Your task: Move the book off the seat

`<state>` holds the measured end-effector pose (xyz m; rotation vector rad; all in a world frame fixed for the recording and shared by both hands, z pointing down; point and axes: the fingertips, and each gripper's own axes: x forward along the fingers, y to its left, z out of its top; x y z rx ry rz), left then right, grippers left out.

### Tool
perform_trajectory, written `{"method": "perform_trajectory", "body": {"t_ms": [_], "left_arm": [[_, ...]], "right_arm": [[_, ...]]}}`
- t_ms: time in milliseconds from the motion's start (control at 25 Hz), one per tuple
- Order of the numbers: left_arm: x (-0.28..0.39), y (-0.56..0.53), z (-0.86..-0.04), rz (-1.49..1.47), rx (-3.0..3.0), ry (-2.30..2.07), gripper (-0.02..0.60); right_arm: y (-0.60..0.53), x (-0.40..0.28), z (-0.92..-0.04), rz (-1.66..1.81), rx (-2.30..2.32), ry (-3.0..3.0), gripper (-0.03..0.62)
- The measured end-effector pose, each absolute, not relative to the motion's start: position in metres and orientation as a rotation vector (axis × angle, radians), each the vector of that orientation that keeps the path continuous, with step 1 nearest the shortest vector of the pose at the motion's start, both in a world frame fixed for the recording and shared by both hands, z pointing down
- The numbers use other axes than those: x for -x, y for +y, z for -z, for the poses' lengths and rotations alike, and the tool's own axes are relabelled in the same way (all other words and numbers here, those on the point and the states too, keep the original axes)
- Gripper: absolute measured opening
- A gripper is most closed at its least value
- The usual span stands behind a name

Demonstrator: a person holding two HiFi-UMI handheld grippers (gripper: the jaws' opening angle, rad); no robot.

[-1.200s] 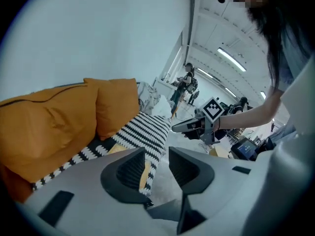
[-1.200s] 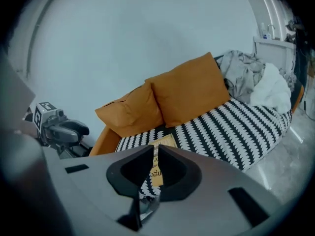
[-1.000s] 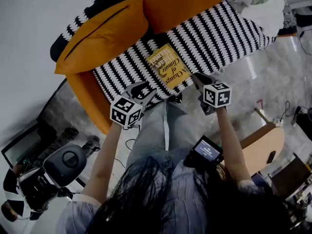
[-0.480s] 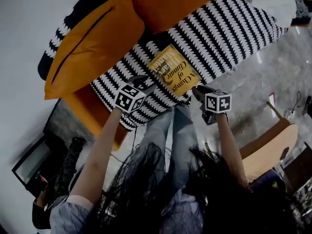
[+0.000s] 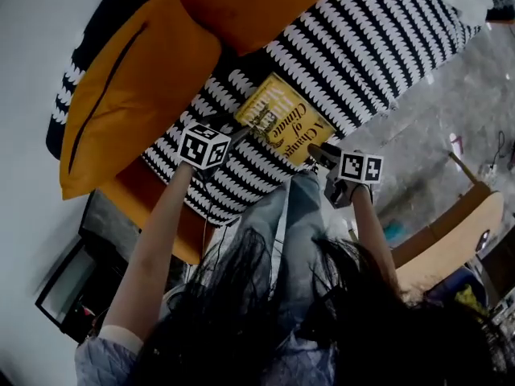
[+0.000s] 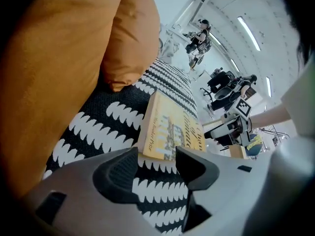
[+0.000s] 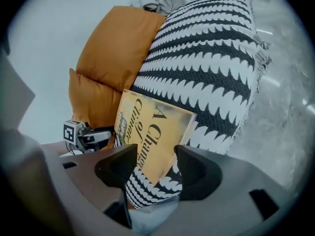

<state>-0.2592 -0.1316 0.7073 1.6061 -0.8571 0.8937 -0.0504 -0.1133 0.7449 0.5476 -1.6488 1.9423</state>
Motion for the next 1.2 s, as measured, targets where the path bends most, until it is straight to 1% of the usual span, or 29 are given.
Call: {"method": "perform_trajectory", "body": {"t_ms": [120, 240, 400, 600, 760, 960, 1040, 1120, 1200], "left_arm": [[0.261, -0.136, -0.719, -0.894, -1.634, -0.852, 0.252], [0.263, -0.145, -0.723, -0.908, -1.69, -0.841, 0.259], [0.264, -0.159, -0.726, -0.856, -1.751, -0.84, 0.265], [0.285, -0.149, -0.706, -0.757, -1.692, -0.868, 0.268], [0.264, -0.157, -0.695, -0.597, -1.685, -0.905, 0.278], [0.263, -0.15, -0.705, -0.652, -1.678, -0.9, 0.278], [0.274, -0.164, -0.713, -0.7, -1.705, -0.963, 0.276], [0.276, -0.17, -0.718, -0.729, -1.7, -0.993, 0.276], [0.271, -0.162, -0.717, -0.749, -1.665, -0.931, 0.276]], "right_arm": [[-0.113, 0.051, -0.757, -2.055, -0.605, -1.659, 0.245], [-0.111, 0.048, -0.763, -2.093, -0.731, -1.649, 0.249], [-0.119, 0.048, -0.75, -2.064, -0.861, -1.688, 0.249], [-0.122, 0.082, -0.727, -2.044, -0.868, -1.715, 0.249], [-0.15, 0.059, -0.715, -1.897, -0.861, -1.728, 0.25], [-0.137, 0.057, -0.733, -1.919, -0.839, -1.695, 0.249], [-0.153, 0.069, -0.75, -1.91, -0.814, -1.742, 0.236], [-0.161, 0.072, -0.757, -1.899, -0.816, -1.769, 0.194], [-0.143, 0.065, -0.751, -1.95, -0.894, -1.714, 0.191]]}}
